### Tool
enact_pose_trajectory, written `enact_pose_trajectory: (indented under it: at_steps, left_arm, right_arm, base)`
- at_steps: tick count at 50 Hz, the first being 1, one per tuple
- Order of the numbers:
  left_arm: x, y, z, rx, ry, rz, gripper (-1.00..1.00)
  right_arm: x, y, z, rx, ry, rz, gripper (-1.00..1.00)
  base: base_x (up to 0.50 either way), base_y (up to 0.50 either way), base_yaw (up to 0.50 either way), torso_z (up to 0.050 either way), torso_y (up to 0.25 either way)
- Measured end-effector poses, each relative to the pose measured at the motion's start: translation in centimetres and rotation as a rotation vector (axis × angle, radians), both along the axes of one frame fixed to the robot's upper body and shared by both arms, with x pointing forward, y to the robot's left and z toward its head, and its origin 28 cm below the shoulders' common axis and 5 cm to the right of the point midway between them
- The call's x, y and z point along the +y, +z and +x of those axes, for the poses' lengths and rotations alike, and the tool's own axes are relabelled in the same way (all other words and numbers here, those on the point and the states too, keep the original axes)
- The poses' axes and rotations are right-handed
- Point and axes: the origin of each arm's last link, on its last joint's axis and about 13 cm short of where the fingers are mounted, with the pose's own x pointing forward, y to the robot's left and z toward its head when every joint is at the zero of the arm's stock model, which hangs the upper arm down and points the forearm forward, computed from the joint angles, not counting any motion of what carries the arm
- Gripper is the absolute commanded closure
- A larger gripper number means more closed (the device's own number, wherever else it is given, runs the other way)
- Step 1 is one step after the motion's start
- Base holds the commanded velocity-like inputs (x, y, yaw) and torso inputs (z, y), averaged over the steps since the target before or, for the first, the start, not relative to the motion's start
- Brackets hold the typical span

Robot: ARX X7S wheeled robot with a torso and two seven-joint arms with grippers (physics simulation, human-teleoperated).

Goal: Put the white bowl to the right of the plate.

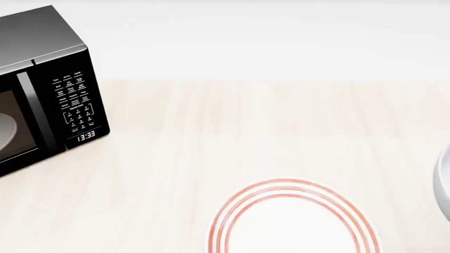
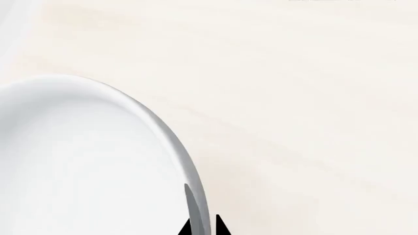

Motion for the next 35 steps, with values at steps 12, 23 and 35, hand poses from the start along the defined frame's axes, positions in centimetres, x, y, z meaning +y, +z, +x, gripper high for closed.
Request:
enact_pose_trajectory:
  at_steps: [12,23,35]
  left_arm:
    - [0.0,0.0,0.0,0.001,-0.001,0.002,-1.00]
    - [-0.1,0.0,0.0,0.002,-0.001,0.003,-1.00]
    - [-0.1,0.0,0.0,0.001,-0.001,0.006,-1.00]
  right_arm:
    - [0.0,-1.3,0.0,0.033,0.012,-0.025,1.00]
    - [0.1,-2.4,0.1,0.058,0.031,-0.038,1.00]
    - [0.1,-3.7,0.2,0.085,0.043,-0.037,1.00]
  base:
    - [0.00,0.00,0.00,0.000,0.000]
    - [0.00,0.00,0.00,0.000,0.001]
    - [0.00,0.00,0.00,0.000,0.001]
